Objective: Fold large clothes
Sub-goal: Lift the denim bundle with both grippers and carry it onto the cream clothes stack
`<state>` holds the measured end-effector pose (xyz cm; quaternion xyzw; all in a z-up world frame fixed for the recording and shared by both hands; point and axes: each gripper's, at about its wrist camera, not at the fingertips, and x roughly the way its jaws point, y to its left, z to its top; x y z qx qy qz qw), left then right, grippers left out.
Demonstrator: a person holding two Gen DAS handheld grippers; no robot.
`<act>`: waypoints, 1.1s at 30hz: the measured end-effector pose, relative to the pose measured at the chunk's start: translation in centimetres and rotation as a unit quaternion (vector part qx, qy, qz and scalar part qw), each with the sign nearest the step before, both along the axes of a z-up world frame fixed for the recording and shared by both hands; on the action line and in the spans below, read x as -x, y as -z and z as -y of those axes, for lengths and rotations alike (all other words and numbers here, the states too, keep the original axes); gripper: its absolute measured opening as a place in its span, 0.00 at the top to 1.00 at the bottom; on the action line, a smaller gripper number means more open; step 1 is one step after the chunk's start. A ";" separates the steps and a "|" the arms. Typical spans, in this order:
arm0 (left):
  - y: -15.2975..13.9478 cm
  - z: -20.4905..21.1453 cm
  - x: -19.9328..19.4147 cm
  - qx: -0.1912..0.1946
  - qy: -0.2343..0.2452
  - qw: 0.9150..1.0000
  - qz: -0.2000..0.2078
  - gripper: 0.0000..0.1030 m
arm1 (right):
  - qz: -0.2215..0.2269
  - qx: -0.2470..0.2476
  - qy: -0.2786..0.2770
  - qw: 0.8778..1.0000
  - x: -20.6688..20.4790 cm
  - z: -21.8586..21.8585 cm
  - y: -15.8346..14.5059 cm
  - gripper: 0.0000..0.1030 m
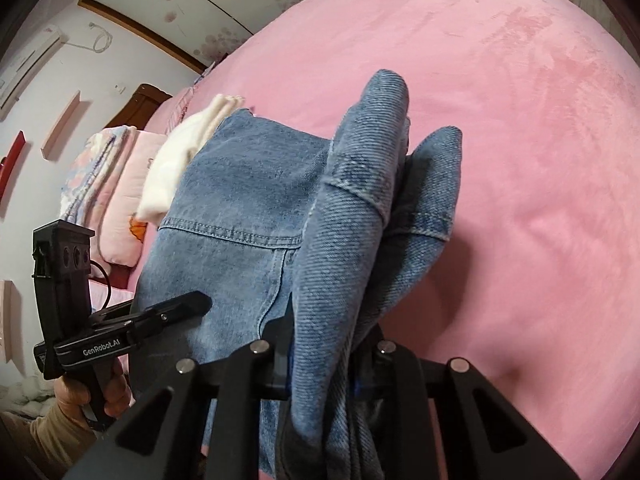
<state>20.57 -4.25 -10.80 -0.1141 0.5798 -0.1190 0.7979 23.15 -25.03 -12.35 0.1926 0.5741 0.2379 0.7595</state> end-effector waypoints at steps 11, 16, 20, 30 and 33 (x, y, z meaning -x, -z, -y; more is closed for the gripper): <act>-9.7 -13.2 -1.2 -0.006 -0.007 0.998 0.056 0.58 | 0.054 -0.049 -0.020 0.997 -2.6 -10.5 -7.3 0.82; -13.0 -20.5 -4.5 -0.027 -0.009 0.996 0.089 0.57 | 0.075 -0.069 -0.045 0.994 -6.9 -16.7 -9.0 0.82; -14.2 -26.4 -8.6 -0.050 -0.007 0.993 0.110 0.57 | 0.093 -0.074 -0.065 0.991 -11.6 -22.9 -9.2 0.82; -10.0 -38.8 -19.5 -0.054 -0.036 0.992 0.113 0.57 | 0.088 -0.066 -0.076 0.991 -21.9 -33.8 -4.5 0.82; -6.8 -38.3 -21.3 -0.062 -0.038 0.992 0.100 0.57 | 0.079 -0.044 -0.081 0.993 -23.7 -35.6 -1.9 0.82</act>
